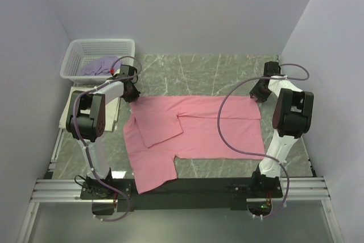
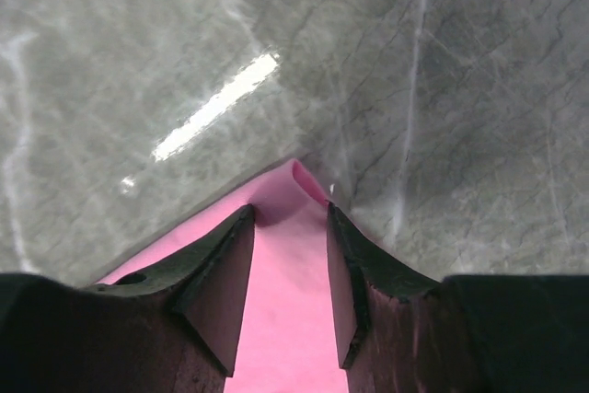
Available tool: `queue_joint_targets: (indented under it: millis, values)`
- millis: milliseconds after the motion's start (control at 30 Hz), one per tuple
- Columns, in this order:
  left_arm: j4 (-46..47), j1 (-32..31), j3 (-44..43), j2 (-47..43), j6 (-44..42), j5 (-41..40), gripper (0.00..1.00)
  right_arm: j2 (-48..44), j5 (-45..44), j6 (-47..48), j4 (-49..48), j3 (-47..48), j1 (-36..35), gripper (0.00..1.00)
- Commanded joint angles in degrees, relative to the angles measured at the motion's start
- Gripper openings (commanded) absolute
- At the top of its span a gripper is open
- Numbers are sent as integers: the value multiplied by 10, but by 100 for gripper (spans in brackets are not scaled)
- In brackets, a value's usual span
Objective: Fold and stack the t-shirts
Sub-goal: Fold the tshirt
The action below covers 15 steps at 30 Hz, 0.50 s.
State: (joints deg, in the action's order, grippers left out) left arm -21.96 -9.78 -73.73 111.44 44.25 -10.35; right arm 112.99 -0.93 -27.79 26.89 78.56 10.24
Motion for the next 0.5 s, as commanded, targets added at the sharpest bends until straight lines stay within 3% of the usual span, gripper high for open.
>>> queue_joint_targets:
  millis: [0,100,133,267,467]
  values:
    - [-12,2,-4,24,-7,2,21,18,-29,9,25,35,-5,43]
    - [-14,2,-6,28,-8,0,21,28,-46,12,32,42,-7,31]
    - [-14,2,-6,30,-9,-1,21,30,-49,12,34,46,-7,22]
    - [-19,2,-11,38,-11,1,20,40,-86,23,41,61,-7,1]
    - [-19,2,-28,49,-10,8,18,64,-122,47,53,118,-6,0]
